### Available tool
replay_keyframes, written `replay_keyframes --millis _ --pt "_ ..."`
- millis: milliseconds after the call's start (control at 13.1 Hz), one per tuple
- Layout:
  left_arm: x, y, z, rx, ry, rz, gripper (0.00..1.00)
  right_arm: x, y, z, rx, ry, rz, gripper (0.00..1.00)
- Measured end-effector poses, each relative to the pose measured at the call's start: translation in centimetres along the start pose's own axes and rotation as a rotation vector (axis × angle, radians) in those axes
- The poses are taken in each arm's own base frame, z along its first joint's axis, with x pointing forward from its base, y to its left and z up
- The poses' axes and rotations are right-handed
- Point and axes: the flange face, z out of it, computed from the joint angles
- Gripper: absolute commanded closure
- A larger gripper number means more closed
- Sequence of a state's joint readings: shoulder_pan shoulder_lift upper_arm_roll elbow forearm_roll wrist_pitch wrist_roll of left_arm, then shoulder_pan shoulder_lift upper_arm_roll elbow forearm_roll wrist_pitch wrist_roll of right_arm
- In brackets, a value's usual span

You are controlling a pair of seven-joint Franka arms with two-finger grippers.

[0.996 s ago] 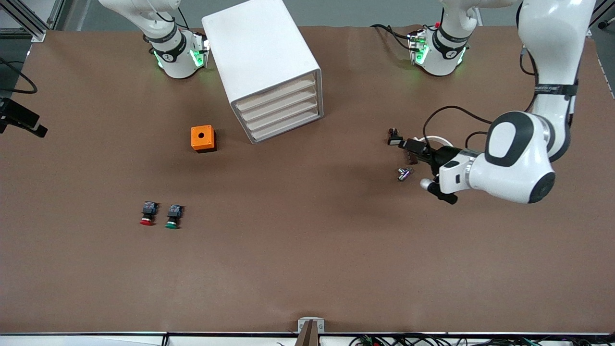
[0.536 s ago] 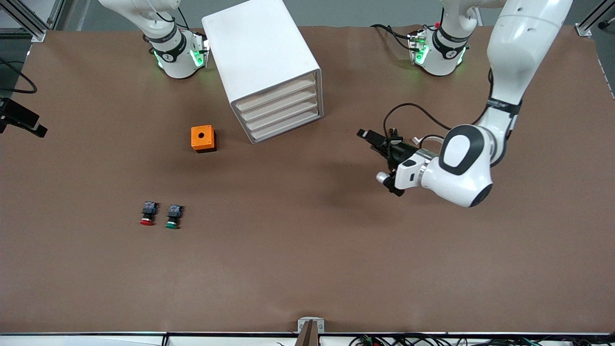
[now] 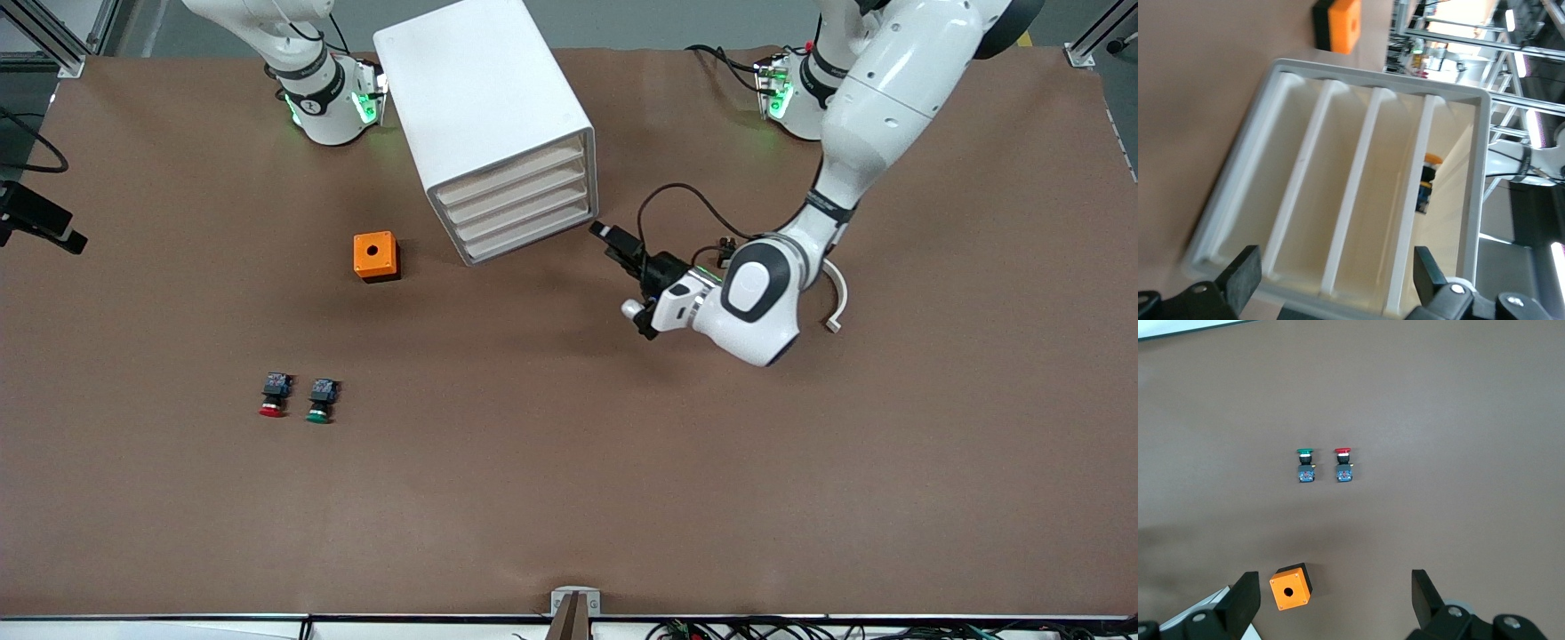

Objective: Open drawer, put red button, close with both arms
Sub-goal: 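Reach the left gripper to the cabinet's top drawer handle and grasp it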

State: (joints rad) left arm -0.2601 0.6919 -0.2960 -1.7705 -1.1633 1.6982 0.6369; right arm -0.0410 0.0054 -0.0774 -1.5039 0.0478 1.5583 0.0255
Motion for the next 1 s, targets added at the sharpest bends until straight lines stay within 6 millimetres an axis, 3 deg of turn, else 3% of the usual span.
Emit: replay_keyframes --millis 230,613,996 --pt "0.2 0.5 4.1 -0.057 -0.001 0.02 0.0 0.0 0.0 0.0 0.0 0.0 0.0 0.0" --pt "0.2 -1.8 7.8 -0.114 0.001 0.103 0.14 0.0 0.0 0.0 0.0 0.0 0.0 0.0" --pt "0.4 -1.7 11.1 -0.098 0.018 0.122 0.23 0.0 0.0 -0.1 -0.001 0.002 0.001 0.0"
